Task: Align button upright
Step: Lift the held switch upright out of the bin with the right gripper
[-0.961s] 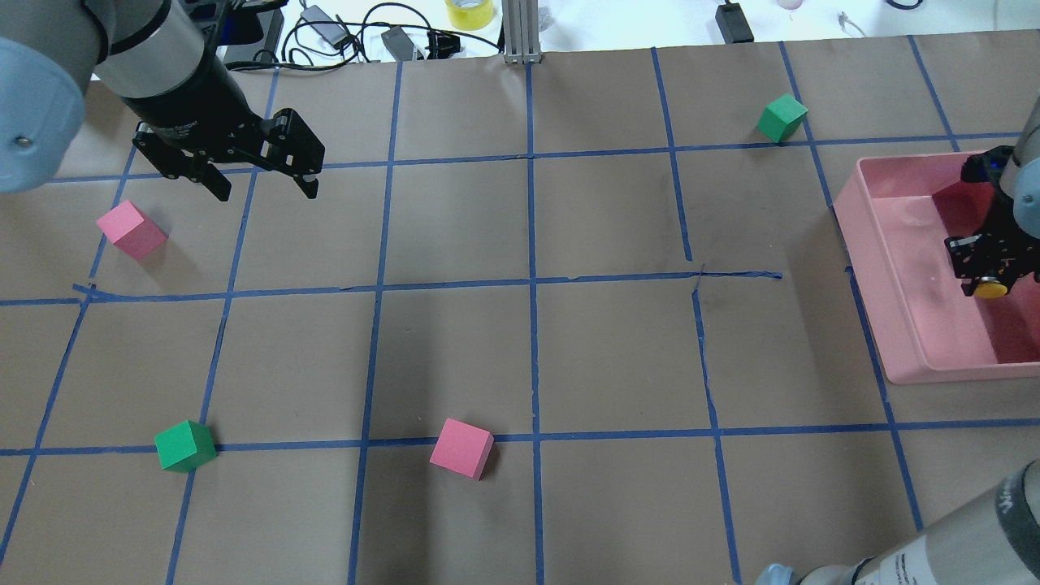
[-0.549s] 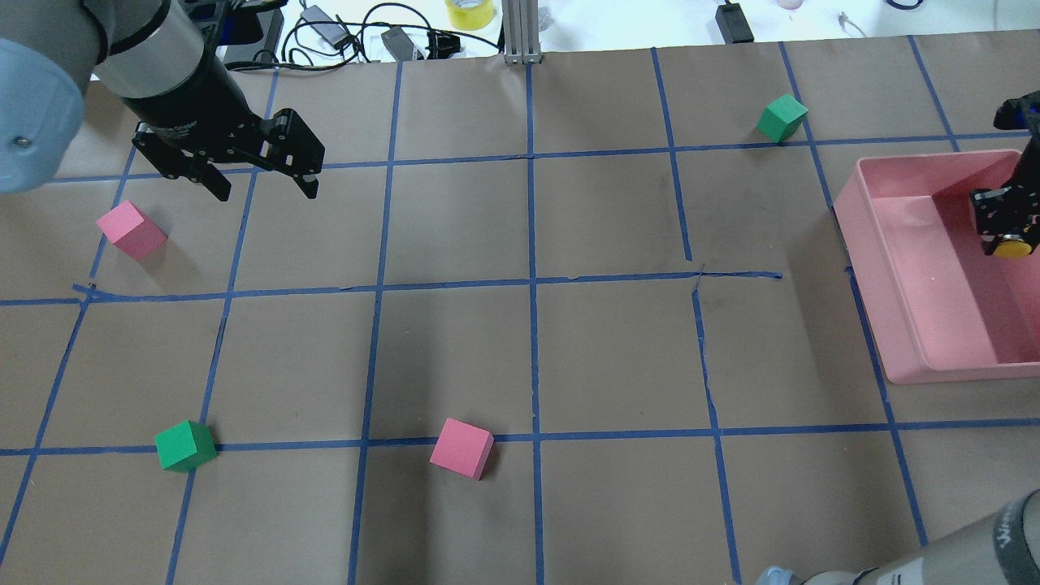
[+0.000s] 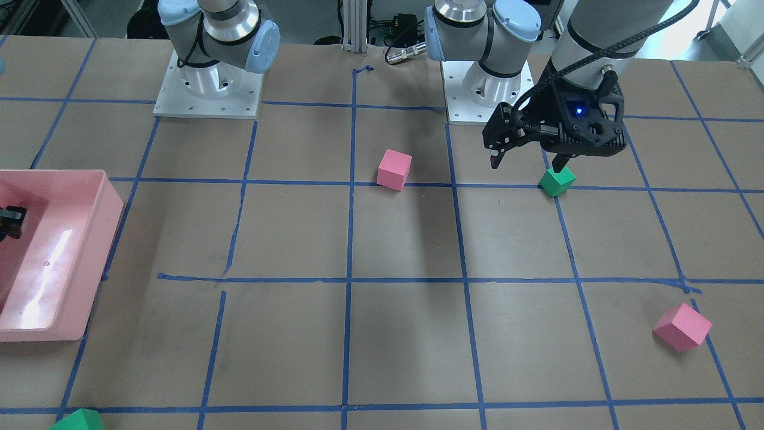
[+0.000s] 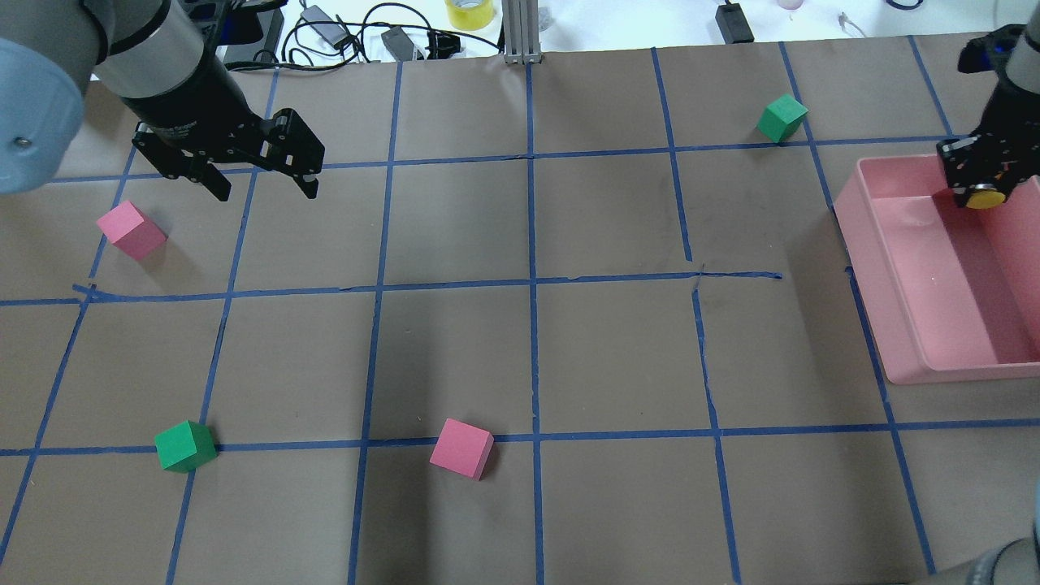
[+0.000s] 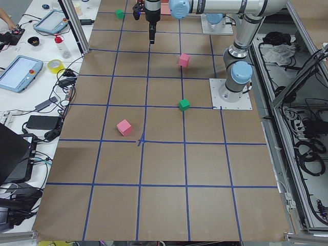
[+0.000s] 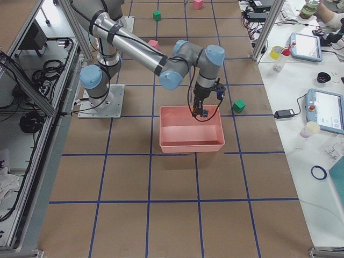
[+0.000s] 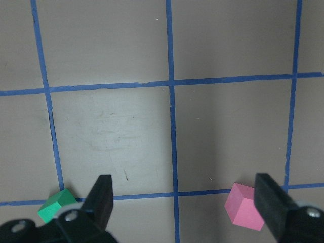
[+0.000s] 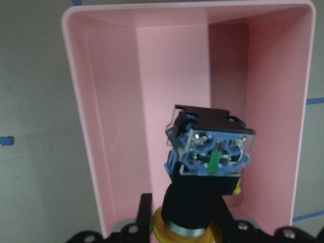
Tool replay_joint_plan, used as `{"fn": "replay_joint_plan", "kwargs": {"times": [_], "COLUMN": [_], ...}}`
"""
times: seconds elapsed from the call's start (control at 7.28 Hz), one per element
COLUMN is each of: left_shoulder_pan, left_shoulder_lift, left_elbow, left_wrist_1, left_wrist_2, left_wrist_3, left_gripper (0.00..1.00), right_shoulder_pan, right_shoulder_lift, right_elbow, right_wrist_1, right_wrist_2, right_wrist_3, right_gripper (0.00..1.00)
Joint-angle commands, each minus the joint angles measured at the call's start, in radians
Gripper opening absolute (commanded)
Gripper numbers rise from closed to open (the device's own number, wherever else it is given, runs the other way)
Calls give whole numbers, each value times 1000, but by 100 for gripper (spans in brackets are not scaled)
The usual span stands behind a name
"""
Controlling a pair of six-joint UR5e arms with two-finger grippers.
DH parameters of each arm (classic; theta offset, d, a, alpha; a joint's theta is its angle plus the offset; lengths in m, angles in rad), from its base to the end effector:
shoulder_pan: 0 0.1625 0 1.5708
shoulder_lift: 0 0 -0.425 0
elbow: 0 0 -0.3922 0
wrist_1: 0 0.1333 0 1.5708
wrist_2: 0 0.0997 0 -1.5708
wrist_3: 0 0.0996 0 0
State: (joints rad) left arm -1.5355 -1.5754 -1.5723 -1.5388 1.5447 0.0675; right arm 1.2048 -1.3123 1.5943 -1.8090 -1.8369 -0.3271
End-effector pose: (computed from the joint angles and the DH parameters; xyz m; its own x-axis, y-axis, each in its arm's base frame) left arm -0.1183 -0.5009 0.4881 -0.9992 0.0329 0.0243 0.0322 0.9991 -0.0276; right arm -0.1078 -0.5806 0.3639 -0.9719 0.0171 0.2347 0.0478 0.9909 0.1259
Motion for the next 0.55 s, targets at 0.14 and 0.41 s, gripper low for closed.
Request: {"fn": "replay_joint_plan", "kwargs": {"times": [0.14,0.41], "left_shoulder_pan": [0,0], "left_shoulder_lift": [0,0], "left_elbow": [0,0], "left_wrist_1": [-1,-1], "left_wrist_2": [0,0], "left_wrist_3": [0,0], "left_gripper": [100,100], "right_shoulder_pan": [226,335], "right_shoulder_lift": [45,74], "right_elbow": [-20,-34], "right_wrist_1": [54,48], "right_wrist_2": [10,126], "right_wrist_3": [31,86], "right_gripper": [0,0]}}
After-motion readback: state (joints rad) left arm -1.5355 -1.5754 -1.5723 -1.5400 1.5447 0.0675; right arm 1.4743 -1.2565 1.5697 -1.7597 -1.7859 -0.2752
